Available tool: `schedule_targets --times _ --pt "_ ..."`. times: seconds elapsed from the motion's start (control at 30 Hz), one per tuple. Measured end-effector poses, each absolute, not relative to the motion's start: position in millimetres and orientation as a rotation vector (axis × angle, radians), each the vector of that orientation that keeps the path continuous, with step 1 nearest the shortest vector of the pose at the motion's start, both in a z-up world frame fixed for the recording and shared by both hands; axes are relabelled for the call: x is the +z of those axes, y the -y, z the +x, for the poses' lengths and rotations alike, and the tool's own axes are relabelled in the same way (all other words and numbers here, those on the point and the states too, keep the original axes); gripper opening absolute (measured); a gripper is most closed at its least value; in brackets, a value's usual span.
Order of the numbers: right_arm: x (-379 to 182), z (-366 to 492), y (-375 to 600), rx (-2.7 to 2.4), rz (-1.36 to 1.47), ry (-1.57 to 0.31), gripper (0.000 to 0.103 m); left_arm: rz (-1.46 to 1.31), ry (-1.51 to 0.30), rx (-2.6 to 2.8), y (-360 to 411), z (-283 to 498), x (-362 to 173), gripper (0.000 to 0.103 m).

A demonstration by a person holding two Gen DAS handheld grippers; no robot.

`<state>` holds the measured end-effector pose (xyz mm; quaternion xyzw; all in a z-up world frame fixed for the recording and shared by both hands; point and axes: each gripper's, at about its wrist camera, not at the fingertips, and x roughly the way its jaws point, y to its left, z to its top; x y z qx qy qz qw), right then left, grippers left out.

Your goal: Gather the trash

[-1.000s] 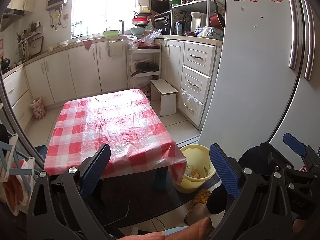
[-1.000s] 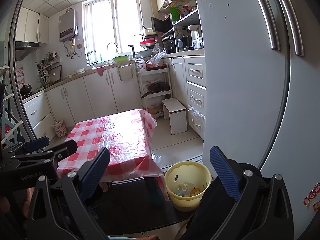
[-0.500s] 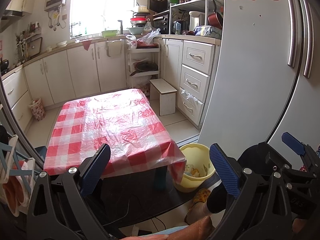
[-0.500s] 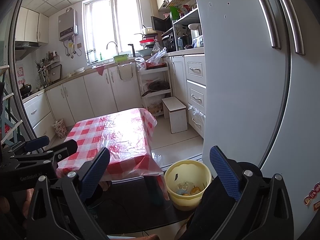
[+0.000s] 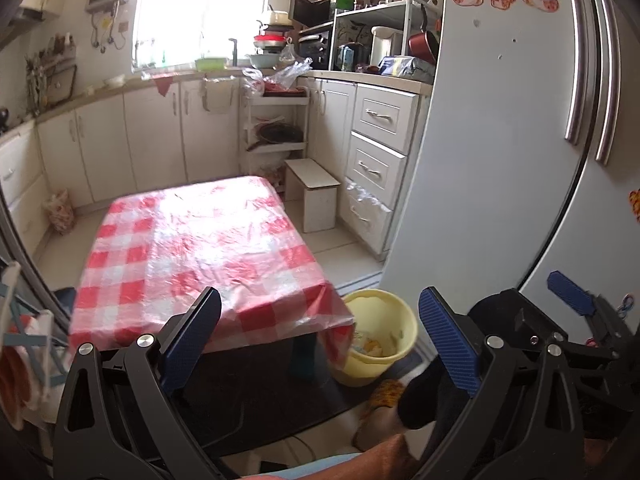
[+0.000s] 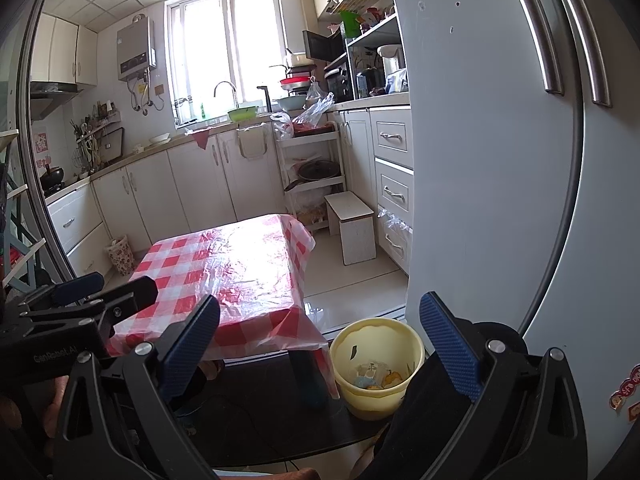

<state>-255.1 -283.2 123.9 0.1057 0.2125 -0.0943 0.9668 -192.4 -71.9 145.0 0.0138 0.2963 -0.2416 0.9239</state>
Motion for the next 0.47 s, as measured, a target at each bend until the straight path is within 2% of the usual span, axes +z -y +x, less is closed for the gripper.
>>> schedule_targets --times 0.2,0.47 --pt "121.9 -252.7 281.1 -0.192 0.209 -0.433 0.096 0.075 -0.562 -0.455 74.0 -197.0 145.2 0.095" --pt "122.1 -251.7 280.6 -0.196 0.206 -0.430 0.096 0.088 -0.599 -0.438 75.4 -191.3 140.6 0.095"
